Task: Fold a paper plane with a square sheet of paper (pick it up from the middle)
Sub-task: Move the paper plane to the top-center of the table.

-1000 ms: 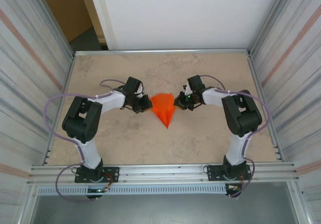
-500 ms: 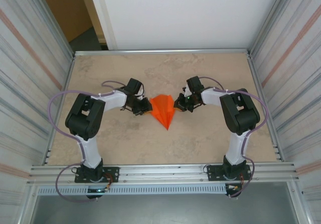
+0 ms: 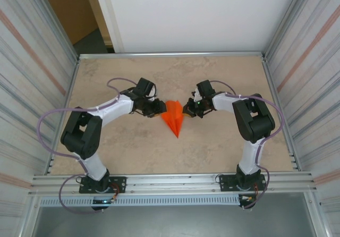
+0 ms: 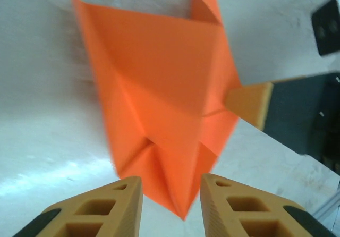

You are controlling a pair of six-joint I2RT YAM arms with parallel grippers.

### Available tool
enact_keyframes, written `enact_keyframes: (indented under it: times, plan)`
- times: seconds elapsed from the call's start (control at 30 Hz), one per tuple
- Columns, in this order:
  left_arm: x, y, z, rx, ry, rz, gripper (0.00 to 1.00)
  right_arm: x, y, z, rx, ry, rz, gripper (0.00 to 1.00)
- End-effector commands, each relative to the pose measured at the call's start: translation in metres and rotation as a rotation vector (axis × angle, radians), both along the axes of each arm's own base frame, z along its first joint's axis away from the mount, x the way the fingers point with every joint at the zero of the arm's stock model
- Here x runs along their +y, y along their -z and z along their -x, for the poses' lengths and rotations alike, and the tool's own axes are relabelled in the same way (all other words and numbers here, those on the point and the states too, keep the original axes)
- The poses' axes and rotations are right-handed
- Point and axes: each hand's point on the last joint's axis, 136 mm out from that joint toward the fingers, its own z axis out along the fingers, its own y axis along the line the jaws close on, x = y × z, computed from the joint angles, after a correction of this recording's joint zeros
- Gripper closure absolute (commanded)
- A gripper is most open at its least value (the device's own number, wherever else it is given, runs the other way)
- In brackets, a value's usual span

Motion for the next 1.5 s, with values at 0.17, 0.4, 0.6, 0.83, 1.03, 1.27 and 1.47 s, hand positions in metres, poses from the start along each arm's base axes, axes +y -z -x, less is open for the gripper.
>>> enact_keyframes:
  times: [0.17, 0.4, 0.6, 0.83, 1.03, 1.27, 1.47]
  plan:
    - [-0.026, 0.009, 0.021, 0.027, -0.024, -0.019, 0.57, 0.007, -0.015, -0.001, -0.025, -0.015, -0.031, 0.95]
    - [-0.034, 0.027, 0.032, 0.073, -0.004, -0.045, 0.52, 0.006, -0.014, -0.001, -0.024, -0.012, -0.035, 0.96]
    - [-0.037, 0.034, 0.033, 0.08, 0.004, -0.063, 0.5, 0.007, -0.014, -0.003, -0.023, -0.01, -0.04, 0.96]
    - [-0.042, 0.036, 0.033, 0.083, 0.018, -0.065, 0.49, 0.006, -0.012, -0.001, -0.019, -0.011, -0.036, 0.96]
    - [-0.045, 0.035, 0.03, 0.07, 0.026, -0.058, 0.48, 0.007, -0.012, -0.001, -0.016, -0.011, -0.039, 0.96]
    - [-0.028, 0.035, 0.009, 0.034, 0.005, -0.121, 0.45, 0.006, -0.011, -0.001, -0.015, -0.009, -0.035, 0.96]
    - [-0.031, 0.037, 0.012, 0.052, 0.011, -0.11, 0.44, 0.006, -0.011, -0.002, -0.017, -0.008, -0.035, 0.96]
